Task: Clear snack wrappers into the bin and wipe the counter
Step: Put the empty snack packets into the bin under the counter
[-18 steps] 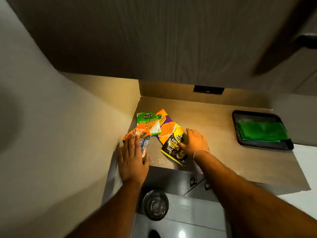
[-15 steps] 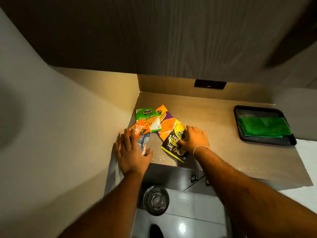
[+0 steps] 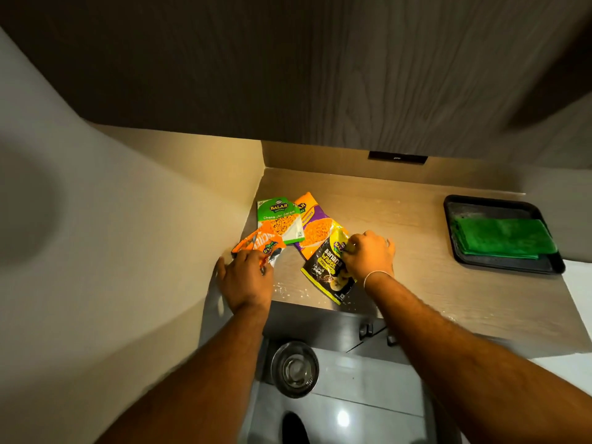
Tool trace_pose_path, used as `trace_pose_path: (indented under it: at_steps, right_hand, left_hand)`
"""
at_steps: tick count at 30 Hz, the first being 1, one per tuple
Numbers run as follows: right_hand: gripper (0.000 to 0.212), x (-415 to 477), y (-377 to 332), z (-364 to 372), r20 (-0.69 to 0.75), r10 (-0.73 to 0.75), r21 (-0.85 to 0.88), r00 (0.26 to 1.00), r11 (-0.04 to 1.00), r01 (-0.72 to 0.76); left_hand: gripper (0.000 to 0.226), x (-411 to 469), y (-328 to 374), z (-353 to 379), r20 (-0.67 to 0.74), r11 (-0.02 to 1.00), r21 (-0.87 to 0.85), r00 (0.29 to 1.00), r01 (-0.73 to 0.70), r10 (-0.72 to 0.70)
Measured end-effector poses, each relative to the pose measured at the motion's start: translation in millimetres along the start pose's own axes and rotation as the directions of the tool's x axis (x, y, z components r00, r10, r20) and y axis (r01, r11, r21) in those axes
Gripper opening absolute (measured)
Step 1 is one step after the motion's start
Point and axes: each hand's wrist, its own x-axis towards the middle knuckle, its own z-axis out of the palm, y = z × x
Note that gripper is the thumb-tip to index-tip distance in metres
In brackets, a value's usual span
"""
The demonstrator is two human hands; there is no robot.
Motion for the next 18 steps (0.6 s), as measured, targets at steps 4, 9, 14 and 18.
trace_pose_path:
  at_steps: [4,9,14,18]
  right_hand:
    - [0.023,-6.6,0.9,-11.6,-0.025,-0.003,0.239,1.000,0.971,0.009]
    - [0.014,-29.3,15.1,-21.5,-0.062,-0.002,0.380,0.998,0.924,0.026]
    - [0.012,-64.8,20.3,-32.6,-0.030,0.027,0.675,0.999,0.738,0.001]
    - [0.018,-110.7,17.0,-39.9,-0.103,-0.115,0.716,0.988,0.681,0.154]
  left_hand:
    - [0.026,-6.9,-1.9,-8.0,-0.016,0.997,-0.057,0.998,-0.055,0.054]
    - [0.019,-20.3,-13.3,-25.4,-0.057,0.990,-0.073,0.992,-0.120,0.116]
    - [0.025,-44.8,-21.4,-41.2,-0.074,0.988,-0.068,0.988,-0.137,0.132]
    - [0.026,-85.4,-32.8,-53.1,-0.092,0.937,0.040,0.933,-0.346,0.348]
